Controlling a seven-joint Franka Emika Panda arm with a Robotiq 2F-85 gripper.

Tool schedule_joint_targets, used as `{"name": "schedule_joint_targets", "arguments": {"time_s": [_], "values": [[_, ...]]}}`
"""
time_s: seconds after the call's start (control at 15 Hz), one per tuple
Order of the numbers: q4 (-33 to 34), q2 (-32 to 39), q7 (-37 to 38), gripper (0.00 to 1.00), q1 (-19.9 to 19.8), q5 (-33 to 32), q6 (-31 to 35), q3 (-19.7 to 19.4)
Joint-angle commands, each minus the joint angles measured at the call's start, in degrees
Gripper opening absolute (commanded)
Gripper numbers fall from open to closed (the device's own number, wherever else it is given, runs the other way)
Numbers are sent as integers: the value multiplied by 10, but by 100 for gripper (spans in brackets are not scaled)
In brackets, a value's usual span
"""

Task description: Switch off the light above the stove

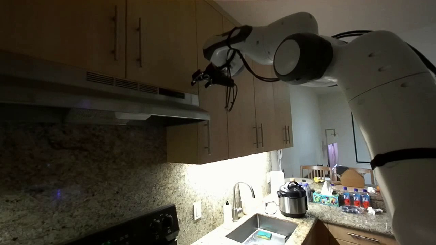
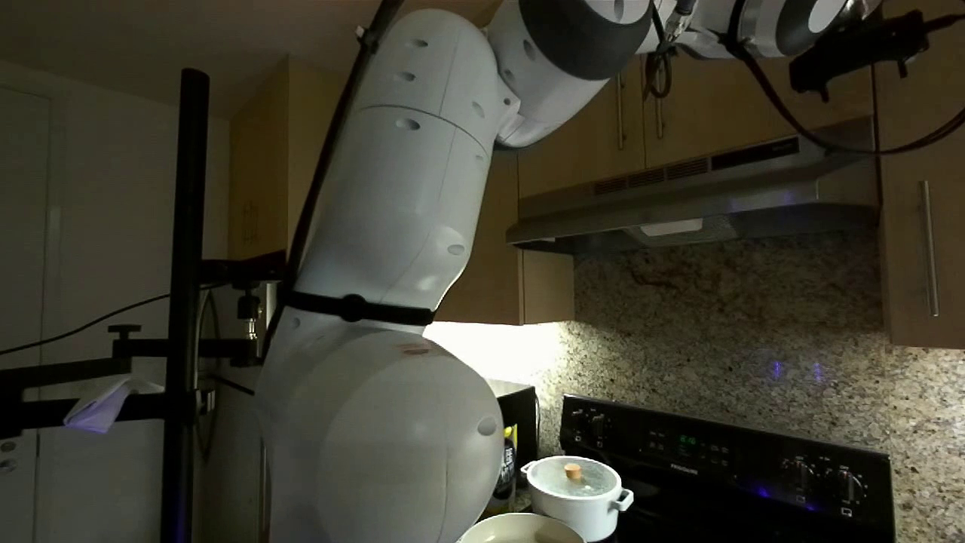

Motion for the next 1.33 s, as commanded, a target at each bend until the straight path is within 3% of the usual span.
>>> {"name": "schedule_joint_targets", "arguments": {"time_s": [0.0,0.2,0.73,1.07,1.27], "values": [[-15,-9,-12,100,1,20,56,7],[-41,-30,-10,100,11,7,73,8],[-171,-145,-30,100,14,9,19,11],[-255,-223,-30,100,4,7,-135,-6],[-303,-274,-8,100,-7,-38,-244,-23]]}}
